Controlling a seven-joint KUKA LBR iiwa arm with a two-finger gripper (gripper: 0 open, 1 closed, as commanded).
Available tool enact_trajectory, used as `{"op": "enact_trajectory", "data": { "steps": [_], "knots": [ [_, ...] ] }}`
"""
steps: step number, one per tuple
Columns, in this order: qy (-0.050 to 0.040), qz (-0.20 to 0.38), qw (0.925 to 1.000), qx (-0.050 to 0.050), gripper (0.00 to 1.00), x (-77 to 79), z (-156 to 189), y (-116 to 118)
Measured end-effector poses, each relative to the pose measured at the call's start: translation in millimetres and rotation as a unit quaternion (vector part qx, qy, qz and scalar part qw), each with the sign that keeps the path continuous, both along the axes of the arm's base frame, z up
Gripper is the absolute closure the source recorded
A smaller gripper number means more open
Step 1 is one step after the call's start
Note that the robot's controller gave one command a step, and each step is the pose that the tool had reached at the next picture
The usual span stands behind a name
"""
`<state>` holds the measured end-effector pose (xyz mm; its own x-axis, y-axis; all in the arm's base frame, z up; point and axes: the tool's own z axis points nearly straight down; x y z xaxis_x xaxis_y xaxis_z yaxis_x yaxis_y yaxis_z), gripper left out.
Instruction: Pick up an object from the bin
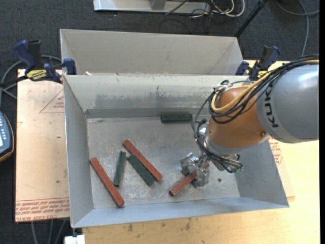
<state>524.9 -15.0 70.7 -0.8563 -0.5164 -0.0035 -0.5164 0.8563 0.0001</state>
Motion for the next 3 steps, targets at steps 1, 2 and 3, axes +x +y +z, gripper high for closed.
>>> {"op": "enact_trajectory", "data": {
  "steps": [1, 2, 3],
  "knots": [
    [-0.0050, 0.039, 0.9992, -0.001, 1.00, 32.2, 146.2, 3.2],
    [-0.0001, 0.038, 0.9993, 0.000, 0.00, 29.9, 141.6, 3.0],
    [0.0075, 0.068, 0.9977, 0.001, 0.00, -38.7, 57.0, 47.3]
  ]
}}
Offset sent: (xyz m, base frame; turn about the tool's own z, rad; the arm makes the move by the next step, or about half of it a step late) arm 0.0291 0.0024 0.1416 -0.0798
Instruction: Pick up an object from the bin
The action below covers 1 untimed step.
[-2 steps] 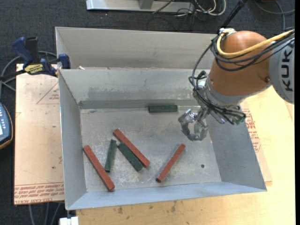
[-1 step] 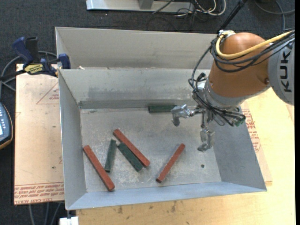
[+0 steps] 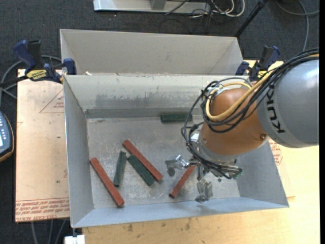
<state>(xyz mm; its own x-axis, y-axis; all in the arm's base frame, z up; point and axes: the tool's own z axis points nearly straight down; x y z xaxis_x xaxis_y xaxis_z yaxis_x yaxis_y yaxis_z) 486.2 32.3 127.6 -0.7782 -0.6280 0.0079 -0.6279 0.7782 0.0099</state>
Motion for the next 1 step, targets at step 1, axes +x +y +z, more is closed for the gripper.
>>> {"op": "enact_trajectory", "data": {
  "steps": [1],
  "knots": [
    [-0.0047, 0.164, 0.9864, 0.000, 0.00, 17.1, -59.4, -20.9]
  ]
}}
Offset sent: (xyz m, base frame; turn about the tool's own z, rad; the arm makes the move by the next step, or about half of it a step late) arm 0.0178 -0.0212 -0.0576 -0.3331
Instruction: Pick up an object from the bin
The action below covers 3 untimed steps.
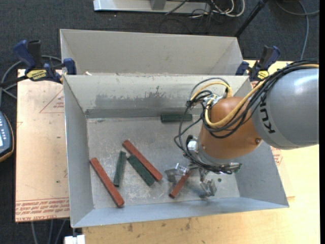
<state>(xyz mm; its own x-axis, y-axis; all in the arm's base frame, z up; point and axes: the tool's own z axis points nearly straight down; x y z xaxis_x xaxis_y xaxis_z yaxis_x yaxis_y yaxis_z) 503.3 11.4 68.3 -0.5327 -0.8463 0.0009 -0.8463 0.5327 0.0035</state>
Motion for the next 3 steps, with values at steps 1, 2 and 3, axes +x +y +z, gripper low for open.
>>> {"op": "enact_trajectory", "data": {
  "steps": [1, 2, 3],
  "knots": [
    [-0.0019, 0.000, 1.0000, 0.000, 1.00, 1.2, 2.0, 0.2],
    [-0.0080, 0.022, 0.9997, 0.001, 1.00, 35.2, 138.2, 15.0],
    [-0.0026, 0.022, 0.9998, 0.001, 0.00, 32.9, 133.3, 14.4]
  ]
}}
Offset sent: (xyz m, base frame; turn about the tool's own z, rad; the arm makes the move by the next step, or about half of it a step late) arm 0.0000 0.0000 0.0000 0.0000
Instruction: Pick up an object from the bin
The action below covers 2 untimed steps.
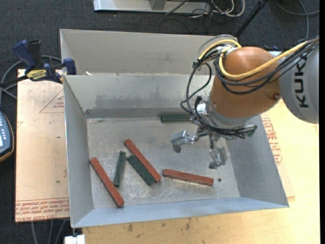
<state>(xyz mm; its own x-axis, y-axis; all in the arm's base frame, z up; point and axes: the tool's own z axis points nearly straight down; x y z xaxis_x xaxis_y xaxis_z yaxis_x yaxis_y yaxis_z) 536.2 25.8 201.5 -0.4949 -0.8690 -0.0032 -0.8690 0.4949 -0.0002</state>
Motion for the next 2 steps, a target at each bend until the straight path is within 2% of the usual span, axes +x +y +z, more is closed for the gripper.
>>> {"op": "enact_trajectory", "data": {
  "steps": [1, 2],
  "knots": [
    [-0.0005, -0.006, 1.0000, 0.001, 0.00, -43.9, -132.8, 58.6],
    [-0.0054, -0.099, 0.9951, 0.002, 0.00, 54.3, -28.9, 105.3]
  ]
}}
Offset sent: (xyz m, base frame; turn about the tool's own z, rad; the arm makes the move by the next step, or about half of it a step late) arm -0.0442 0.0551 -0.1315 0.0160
